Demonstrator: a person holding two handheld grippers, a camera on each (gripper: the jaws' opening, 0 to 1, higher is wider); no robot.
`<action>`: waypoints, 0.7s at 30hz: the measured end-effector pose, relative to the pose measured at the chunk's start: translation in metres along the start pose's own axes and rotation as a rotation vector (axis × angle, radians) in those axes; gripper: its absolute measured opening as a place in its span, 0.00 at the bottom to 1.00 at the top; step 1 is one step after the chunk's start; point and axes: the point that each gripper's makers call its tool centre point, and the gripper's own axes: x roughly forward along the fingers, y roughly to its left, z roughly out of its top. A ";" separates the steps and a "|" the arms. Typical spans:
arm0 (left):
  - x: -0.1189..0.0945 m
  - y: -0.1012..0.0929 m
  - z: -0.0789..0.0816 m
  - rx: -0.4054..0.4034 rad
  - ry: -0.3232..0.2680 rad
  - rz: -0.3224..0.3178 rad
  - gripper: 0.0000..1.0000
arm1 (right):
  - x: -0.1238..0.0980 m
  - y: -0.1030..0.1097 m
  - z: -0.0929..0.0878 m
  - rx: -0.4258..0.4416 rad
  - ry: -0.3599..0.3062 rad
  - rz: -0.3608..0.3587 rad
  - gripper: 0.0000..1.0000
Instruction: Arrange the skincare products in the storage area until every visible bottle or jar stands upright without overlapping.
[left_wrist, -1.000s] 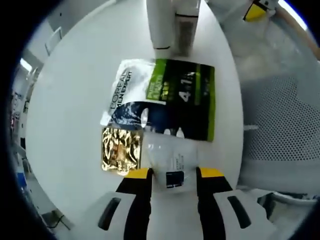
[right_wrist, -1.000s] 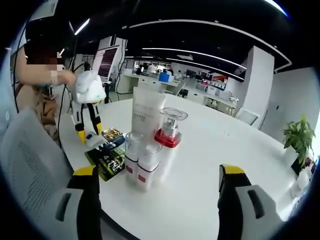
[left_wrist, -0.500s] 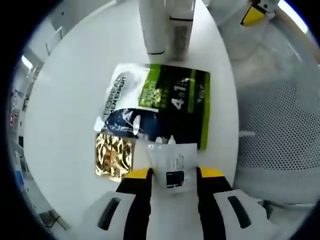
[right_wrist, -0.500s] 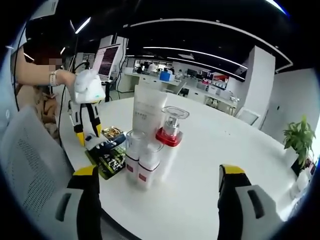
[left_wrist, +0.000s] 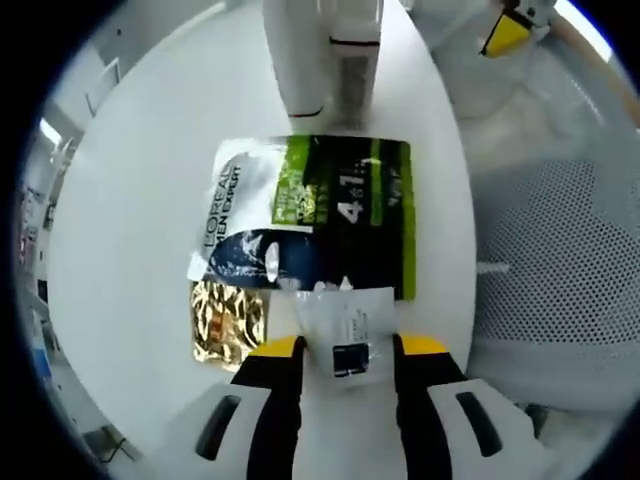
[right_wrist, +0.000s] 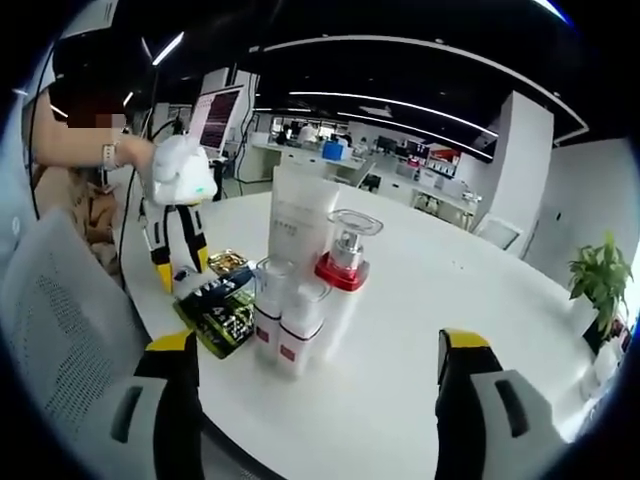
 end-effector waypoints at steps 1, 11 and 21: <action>-0.001 0.001 -0.002 0.002 0.004 0.002 0.33 | 0.000 0.001 -0.001 0.000 0.005 0.003 0.99; 0.002 0.004 -0.006 0.054 0.004 0.011 0.35 | 0.001 0.003 -0.001 -0.003 0.009 0.008 0.99; 0.002 0.005 -0.005 0.079 -0.029 0.020 0.36 | 0.001 0.003 -0.001 -0.006 0.012 0.008 0.99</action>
